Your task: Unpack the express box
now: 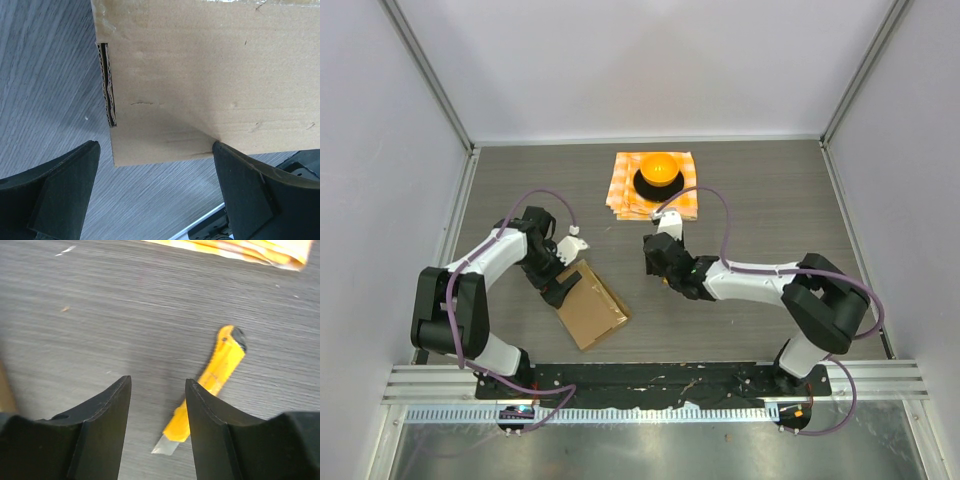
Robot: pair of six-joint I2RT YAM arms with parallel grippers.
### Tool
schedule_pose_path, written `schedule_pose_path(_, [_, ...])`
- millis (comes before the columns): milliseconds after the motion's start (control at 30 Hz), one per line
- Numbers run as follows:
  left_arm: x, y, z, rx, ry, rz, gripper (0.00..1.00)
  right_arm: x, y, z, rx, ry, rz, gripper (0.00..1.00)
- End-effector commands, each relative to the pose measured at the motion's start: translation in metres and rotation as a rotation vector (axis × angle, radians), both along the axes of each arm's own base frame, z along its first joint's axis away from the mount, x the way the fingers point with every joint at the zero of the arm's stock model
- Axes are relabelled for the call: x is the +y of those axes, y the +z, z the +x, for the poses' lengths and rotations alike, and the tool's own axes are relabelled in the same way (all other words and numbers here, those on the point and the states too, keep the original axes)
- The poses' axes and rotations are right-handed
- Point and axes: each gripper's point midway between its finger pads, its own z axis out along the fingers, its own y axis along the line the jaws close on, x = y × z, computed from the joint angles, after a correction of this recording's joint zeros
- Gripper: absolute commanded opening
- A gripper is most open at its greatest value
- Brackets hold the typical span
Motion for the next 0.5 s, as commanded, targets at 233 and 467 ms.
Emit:
schedule_pose_path(233, [0.028,-0.021,0.004,-0.016,-0.062,0.147,1.00,0.124,0.044,-0.036,-0.207,0.606,0.287,0.45])
schedule_pose_path(467, [0.031,-0.020,0.003,-0.022,-0.067,0.162,1.00,0.162,0.040,-0.042,-0.161,0.736,0.406,0.46])
